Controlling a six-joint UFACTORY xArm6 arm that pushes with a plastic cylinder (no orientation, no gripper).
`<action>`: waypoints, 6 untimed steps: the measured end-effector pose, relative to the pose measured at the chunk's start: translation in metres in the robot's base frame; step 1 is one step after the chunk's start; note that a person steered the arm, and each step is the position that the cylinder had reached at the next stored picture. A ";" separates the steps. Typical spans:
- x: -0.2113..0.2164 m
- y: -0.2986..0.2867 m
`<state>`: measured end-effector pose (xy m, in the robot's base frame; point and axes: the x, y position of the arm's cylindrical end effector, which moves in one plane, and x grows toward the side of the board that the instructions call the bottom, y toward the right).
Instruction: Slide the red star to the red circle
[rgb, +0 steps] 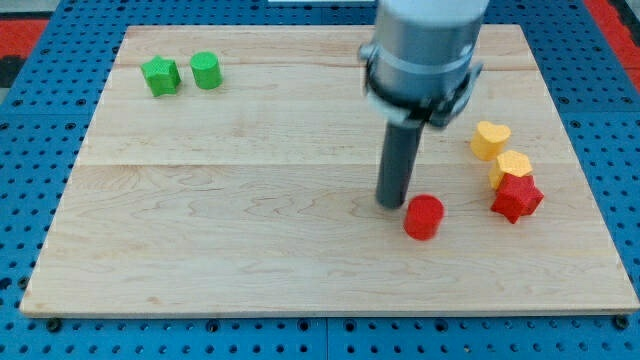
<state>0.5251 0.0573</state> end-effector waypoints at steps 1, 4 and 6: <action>0.033 0.067; -0.014 0.200; -0.017 0.115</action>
